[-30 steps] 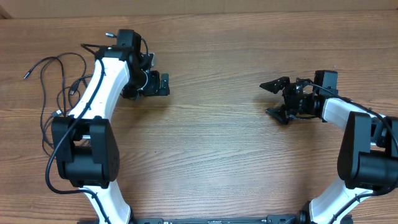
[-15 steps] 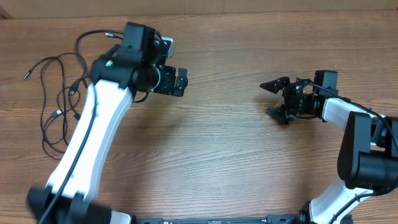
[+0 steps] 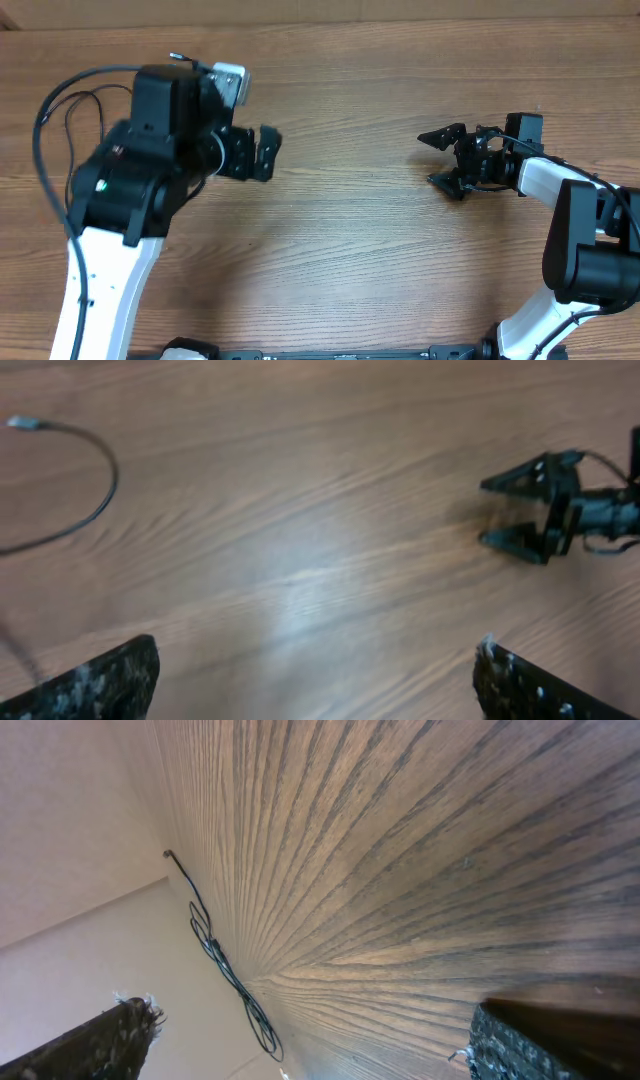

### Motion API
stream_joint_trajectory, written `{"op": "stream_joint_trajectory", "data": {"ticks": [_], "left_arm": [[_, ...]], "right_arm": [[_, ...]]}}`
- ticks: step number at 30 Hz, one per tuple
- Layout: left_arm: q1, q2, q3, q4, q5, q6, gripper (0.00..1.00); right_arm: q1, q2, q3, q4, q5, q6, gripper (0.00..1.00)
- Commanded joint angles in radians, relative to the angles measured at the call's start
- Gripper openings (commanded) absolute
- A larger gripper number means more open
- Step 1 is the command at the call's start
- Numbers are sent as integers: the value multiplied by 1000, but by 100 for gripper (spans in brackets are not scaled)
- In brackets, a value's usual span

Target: Untangle cables

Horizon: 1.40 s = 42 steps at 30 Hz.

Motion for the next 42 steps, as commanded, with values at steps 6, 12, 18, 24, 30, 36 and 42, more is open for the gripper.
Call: {"op": "stream_joint_trajectory", "data": {"ticks": [6, 12, 18, 24, 30, 36, 42], "left_arm": [[6, -93, -3, -48, -82, 31, 100], [6, -142, -131, 137, -74, 31, 100], [6, -217, -423, 538, -19, 27, 100], [6, -293, -757, 972, 14, 11, 99], [6, -378, -1052, 1313, 14, -19, 100], [8, -499, -1299, 1490, -3, -19, 99], [8, -625, -1465, 1609, -18, -19, 100]], "right_arm": [[-6, 30, -18, -3, 97, -27, 100], [-6, 30, -18, -3, 97, -27, 100], [-6, 30, -18, -3, 97, -27, 100], [-6, 30, -18, -3, 97, -27, 100], [-6, 30, -18, -3, 97, -27, 100], [-6, 30, -18, -3, 97, -27, 100], [-6, 30, -18, -3, 97, -27, 100]]}}
